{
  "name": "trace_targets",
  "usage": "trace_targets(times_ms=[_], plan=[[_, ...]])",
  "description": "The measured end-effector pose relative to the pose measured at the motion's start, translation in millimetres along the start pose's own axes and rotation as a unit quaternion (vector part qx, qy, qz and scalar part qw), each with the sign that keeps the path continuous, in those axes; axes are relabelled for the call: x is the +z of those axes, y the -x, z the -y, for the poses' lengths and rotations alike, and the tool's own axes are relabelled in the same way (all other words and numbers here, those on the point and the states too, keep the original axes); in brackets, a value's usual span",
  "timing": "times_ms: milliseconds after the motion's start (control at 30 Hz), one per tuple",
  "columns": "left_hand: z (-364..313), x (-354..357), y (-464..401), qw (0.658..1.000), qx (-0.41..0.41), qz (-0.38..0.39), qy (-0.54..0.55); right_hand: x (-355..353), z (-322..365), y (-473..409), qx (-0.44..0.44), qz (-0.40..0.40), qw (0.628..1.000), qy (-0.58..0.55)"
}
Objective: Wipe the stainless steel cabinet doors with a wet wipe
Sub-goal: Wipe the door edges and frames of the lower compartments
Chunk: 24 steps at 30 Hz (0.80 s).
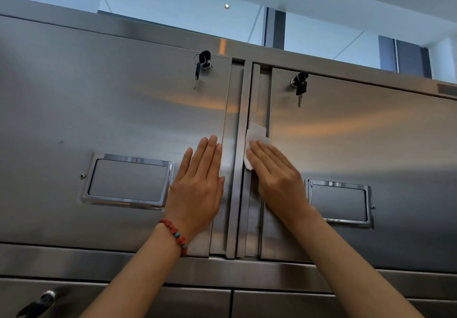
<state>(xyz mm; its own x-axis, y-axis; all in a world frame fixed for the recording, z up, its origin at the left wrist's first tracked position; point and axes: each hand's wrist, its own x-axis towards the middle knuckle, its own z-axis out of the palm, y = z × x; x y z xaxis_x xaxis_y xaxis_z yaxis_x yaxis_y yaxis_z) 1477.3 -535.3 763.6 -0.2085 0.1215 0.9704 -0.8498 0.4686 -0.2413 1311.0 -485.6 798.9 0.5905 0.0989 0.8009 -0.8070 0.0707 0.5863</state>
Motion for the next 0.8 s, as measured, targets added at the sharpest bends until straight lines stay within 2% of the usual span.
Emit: trace_targets(times_ms=[800], plan=[[-1,-1,0,1.0,-0.003,0.014,-0.004,4,-2,-8,0.027,-0.033,0.999,-0.012]])
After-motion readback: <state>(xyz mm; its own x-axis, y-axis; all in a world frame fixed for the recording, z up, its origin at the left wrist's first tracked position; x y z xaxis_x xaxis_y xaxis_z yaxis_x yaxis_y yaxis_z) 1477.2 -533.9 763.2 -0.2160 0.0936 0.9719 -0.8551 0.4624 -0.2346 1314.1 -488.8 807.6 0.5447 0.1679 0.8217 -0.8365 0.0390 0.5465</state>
